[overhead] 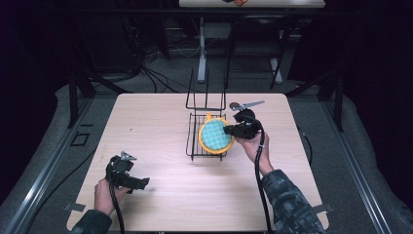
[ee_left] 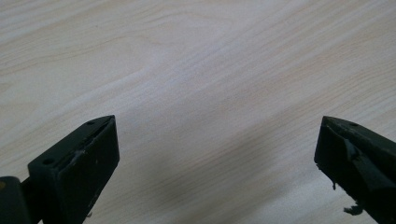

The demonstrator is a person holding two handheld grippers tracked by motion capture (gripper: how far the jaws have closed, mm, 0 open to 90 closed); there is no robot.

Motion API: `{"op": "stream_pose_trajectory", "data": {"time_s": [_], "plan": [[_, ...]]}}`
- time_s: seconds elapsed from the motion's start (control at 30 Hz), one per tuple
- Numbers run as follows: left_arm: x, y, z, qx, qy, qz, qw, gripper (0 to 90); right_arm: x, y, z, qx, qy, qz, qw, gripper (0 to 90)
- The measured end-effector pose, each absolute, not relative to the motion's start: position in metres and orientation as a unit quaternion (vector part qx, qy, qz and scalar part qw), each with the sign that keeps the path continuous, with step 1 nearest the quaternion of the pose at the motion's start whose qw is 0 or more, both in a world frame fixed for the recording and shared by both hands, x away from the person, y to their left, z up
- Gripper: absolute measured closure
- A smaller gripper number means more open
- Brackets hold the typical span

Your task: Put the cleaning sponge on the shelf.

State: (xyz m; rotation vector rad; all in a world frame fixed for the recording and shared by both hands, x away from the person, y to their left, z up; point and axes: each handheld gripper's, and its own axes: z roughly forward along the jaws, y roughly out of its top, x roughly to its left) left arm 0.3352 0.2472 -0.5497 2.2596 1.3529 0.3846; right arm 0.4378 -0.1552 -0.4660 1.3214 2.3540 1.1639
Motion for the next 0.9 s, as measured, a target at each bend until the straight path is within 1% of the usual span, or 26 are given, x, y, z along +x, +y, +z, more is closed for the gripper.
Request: {"op": "stream_pose_trajectory", "data": {"time_s": [0.4, 0.9], "plan": [[0.335, 0.247, -0.550, 0.824, 0.494, 0.142, 0.240, 0.1, 0.447, -0.140, -0.486, 0.478, 0.779, 0.394, 0.096, 87.7], [0.336, 0.247, -0.551, 0.825, 0.494, 0.138, 0.238, 0.1, 0.456, -0.133, -0.503, 0.518, 0.755, 0.391, 0.091, 87.6]]}}
